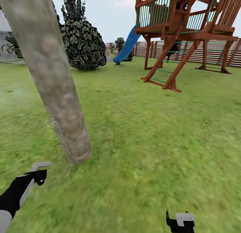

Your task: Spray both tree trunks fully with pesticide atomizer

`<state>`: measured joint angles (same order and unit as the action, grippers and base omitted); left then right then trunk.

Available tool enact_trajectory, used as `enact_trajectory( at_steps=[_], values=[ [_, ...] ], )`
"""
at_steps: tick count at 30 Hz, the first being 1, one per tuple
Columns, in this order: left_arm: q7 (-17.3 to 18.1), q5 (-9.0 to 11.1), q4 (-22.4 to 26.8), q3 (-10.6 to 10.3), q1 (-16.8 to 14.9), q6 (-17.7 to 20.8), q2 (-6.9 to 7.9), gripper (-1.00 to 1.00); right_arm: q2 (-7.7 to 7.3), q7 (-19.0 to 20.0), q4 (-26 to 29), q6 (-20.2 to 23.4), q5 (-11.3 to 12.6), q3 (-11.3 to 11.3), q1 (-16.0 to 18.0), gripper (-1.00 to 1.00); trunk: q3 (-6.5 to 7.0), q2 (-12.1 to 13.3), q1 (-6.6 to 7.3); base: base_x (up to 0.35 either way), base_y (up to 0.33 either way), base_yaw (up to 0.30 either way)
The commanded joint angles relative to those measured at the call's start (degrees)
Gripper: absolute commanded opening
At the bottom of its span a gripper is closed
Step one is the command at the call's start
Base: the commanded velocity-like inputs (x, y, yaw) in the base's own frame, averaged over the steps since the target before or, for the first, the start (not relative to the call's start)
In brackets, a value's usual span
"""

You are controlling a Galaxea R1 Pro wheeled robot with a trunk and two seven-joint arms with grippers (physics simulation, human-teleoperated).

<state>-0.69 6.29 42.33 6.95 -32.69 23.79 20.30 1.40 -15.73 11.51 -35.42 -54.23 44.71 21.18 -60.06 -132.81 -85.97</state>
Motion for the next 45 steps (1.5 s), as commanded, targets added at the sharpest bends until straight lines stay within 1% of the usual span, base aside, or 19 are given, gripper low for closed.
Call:
enact_trajectory(
  at_steps=[1, 2, 3, 4, 5, 6, 7, 8, 13, 17, 24, 32, 38, 42, 43, 45],
  values=[
    [-0.6, -0.2, 0.0, 0.1, 0.0, -0.2, -0.36, -1.0, 0.0, 0.0, 0.0, 0.0, 0.0, 0.0, 0.0, 1.0, 0.0, 0.0, 0.0, 0.139, -0.244, 0.062],
    [-1.4, -0.4, 0.0, 0.1, 0.0, -0.9, -0.57, -1.0, -0.01, 0.0, 0.0, 0.0, 0.1, 0.0, 0.0, 1.0, 0.0, 0.0, 0.0, 0.141, -0.244, 0.032],
    [-2.9, -0.5, 0.0, -0.2, 0.0, -2.5, -1.23, -1.0, -0.06, 0.0, 0.0, 0.0, 0.1, 0.1, 0.0, 1.0, 0.0, 0.0, 0.0, 0.165, -0.244, 0.008],
    [-3.2, -0.7, 0.0, -0.5, 0.0, -2.8, -2.56, -1.0, -0.07, -0.1, 0.0, 0.0, 0.1, 0.1, 0.0, 1.0, 0.0, 0.0, 0.0, 0.175, -0.241, 0.003],
    [-3.4, -2.6, -0.1, -1.0, 0.0, -2.8, -4.05, -1.0, -0.08, -0.1, 0.0, 0.0, 0.2, 0.1, 0.0, 1.0, 0.0, 0.0, 0.0, 0.217, -0.206, 0.001],
    [-3.5, -3.8, 0.0, -1.1, 0.0, -2.8, -4.43, -1.0, -0.08, -0.1, 0.1, 0.0, 0.2, 0.1, 0.0, 1.0, 0.0, 0.0, 0.0, 0.236, -0.189, 0.001],
    [-3.6, -4.5, 0.1, -1.1, -0.1, -2.7, -4.67, -1.0, -0.08, -0.1, 0.0, 0.0, 0.2, 0.1, 0.0, 1.0, 0.0, 0.0, 0.0, 0.253, -0.178, 0.0],
    [-3.7, -4.8, 0.3, -1.1, -0.1, -2.6, -4.8, -1.0, -0.08, -0.1, 0.0, 0.0, 0.2, 0.1, 0.0, 1.0, 0.0, 0.0, 0.0, 0.265, -0.173, 0.0],
    [-3.7, -4.8, 0.5, -0.5, -0.1, -2.8, -4.75, -1.0, -0.08, -0.1, 0.0, 0.0, 0.2, 0.1, 0.0, 1.0, 0.0, 0.0, 0.0, 0.265, -0.173, 0.0],
    [-3.7, -5.0, 0.6, -0.4, 0.0, -2.9, -4.65, -1.0, -0.08, -0.1, 0.0, 0.0, 0.2, 0.1, 0.0, 1.0, 0.0, 0.0, 0.0, 0.143, -0.237, 0.107],
    [-3.6, -5.1, 0.6, -0.4, 0.0, -2.9, -4.65, -1.0, -0.08, -0.1, 0.0, 0.0, 0.2, 0.1, 0.0, 1.0, 0.0, 0.0, 0.0, 0.007, -0.269, 0.261],
    [-3.6, -5.1, 0.6, -0.4, 0.0, -2.9, -4.65, -1.0, -0.08, 0.0, 0.0, 0.0, 0.2, 0.1, 0.0, 1.0, 0.0, 0.0, 0.0, 0.012, -0.271, 0.023],
    [-3.6, -5.1, 0.6, -0.4, 0.0, -2.8, -4.65, -1.0, -0.08, 0.0, 0.0, 0.0, 0.2, 0.1, 0.0, 1.0, 0.0, 0.0, 0.0, 0.213, -0.207, 0.003],
    [-3.6, -5.1, 0.6, -0.5, 0.0, -2.6, -4.65, -1.0, -0.08, 0.0, 0.0, 0.0, 0.2, 0.0, 0.0, 1.0, 0.0, 0.0, 0.0, 0.243, -0.185, 0.214],
    [-3.5, -5.1, 0.4, -1.0, 0.0, -2.3, -4.65, -1.0, -0.08, 0.0, 0.0, 0.0, 0.2, 0.0, 0.0, 1.0, 0.0, 0.0, 0.0, 0.243, -0.185, 0.274],
    [-3.3, -5.1, 0.0, -1.3, 0.0, -1.9, -4.65, -1.0, -0.08, 0.0, 0.0, 0.0, 0.2, 0.0, 0.0, 1.0, 0.0, 0.0, 0.0, 0.243, -0.182, 0.277]
  ],
)
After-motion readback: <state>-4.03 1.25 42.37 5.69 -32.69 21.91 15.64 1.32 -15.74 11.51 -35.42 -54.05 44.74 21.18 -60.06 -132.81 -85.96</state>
